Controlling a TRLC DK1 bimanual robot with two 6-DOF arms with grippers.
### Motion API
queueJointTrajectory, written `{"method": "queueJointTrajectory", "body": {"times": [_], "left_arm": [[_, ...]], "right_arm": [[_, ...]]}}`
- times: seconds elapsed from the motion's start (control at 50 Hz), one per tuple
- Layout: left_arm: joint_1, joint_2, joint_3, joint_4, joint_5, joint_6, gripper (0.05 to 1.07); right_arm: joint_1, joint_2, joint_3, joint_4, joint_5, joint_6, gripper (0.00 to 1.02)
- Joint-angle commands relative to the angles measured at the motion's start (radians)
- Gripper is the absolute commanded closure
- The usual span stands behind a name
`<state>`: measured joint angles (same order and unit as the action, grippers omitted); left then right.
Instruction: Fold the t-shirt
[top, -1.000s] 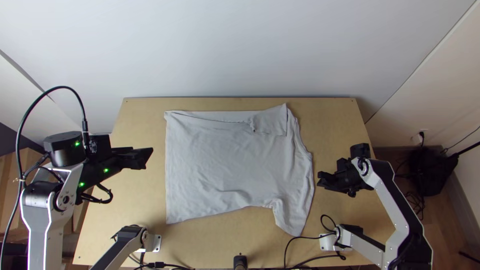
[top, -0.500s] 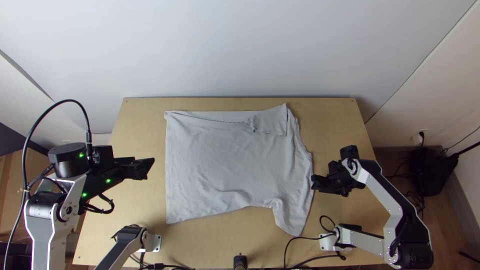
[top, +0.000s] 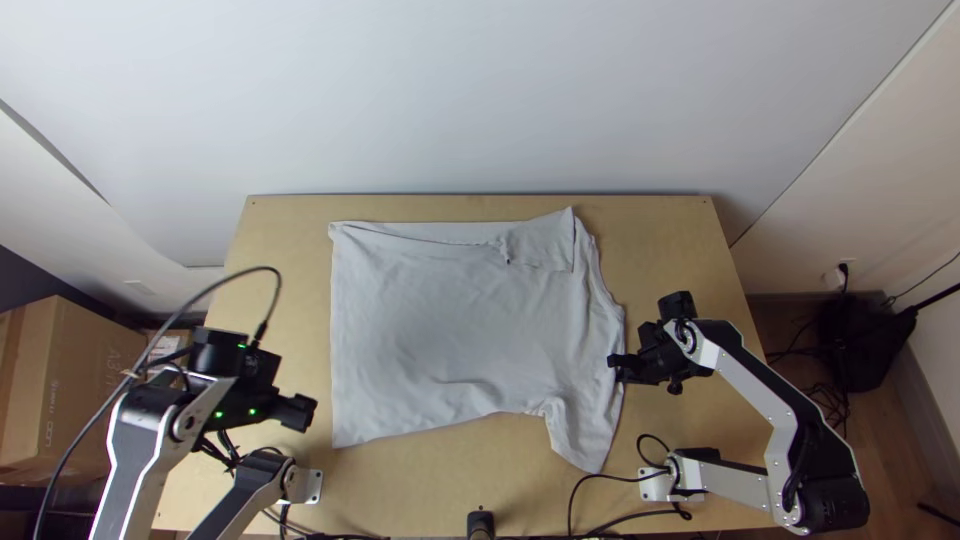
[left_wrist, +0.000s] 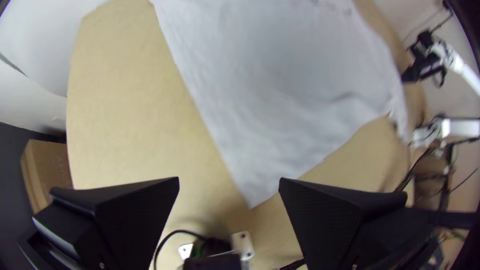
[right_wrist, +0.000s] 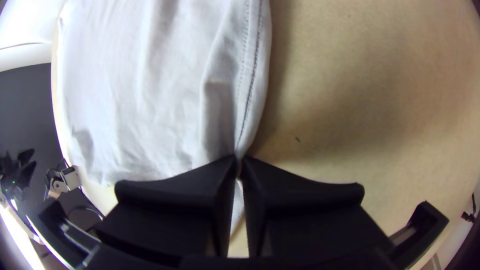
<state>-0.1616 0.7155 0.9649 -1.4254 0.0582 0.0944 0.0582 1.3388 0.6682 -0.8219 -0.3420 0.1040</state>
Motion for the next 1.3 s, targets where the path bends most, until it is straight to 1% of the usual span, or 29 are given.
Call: {"method": "queueJointTrajectory", "body": {"times": [0.0, 0.1, 0.22, 0.38, 0.48, 0.6, 0.82, 0.86, 0.9, 0.98, 1.24, 1.28], "left_arm": [[-0.042, -0.024, -0.091, -0.03, -0.054, 0.107, 0.11], [-0.095, -0.017, -0.163, -0.03, -0.109, 0.131, 0.11], [-0.174, 0.006, -0.215, -0.03, -0.124, 0.128, 0.11], [-0.259, 0.07, -0.233, -0.027, -0.116, 0.099, 0.11], [-0.32, 0.119, -0.23, -0.023, -0.12, 0.054, 0.11], [-0.354, 0.211, -0.218, -0.012, -0.121, -0.001, 0.11], [-0.418, 0.322, -0.218, 0.063, -0.121, -0.058, 0.12], [-0.429, 0.345, -0.216, 0.069, -0.12, -0.065, 0.16], [-0.446, 0.363, -0.216, 0.082, -0.12, -0.07, 0.18], [-0.474, 0.401, -0.216, 0.095, -0.115, -0.085, 0.2], [-0.536, 0.521, -0.221, 0.125, -0.115, -0.133, 0.2], [-0.541, 0.536, -0.222, 0.129, -0.115, -0.133, 0.22]], "right_arm": [[0.006, -0.012, -0.027, -0.014, -0.005, 0.01, 1.0], [0.002, -0.018, -0.018, -0.016, -0.006, 0.01, 1.0], [-0.001, -0.027, -0.012, -0.022, -0.006, 0.008, 1.0], [0.0, -0.033, -0.016, -0.025, -0.006, 0.005, 1.0], [-0.004, -0.033, -0.015, -0.028, -0.006, 0.002, 1.0], [-0.014, -0.033, -0.013, -0.028, -0.006, 0.0, 1.0], [-0.029, -0.012, -0.016, -0.028, -0.006, -0.02, 1.0], [-0.032, -0.009, -0.012, -0.028, -0.006, -0.02, 1.0], [-0.035, -0.009, -0.009, -0.028, -0.006, -0.02, 1.0], [-0.041, -0.007, 0.001, -0.028, -0.006, -0.021, 1.0], [-0.06, 0.0, 0.019, -0.028, -0.006, -0.03, 1.0], [-0.061, 0.0, 0.019, -0.028, -0.005, -0.032, 1.0]]}}
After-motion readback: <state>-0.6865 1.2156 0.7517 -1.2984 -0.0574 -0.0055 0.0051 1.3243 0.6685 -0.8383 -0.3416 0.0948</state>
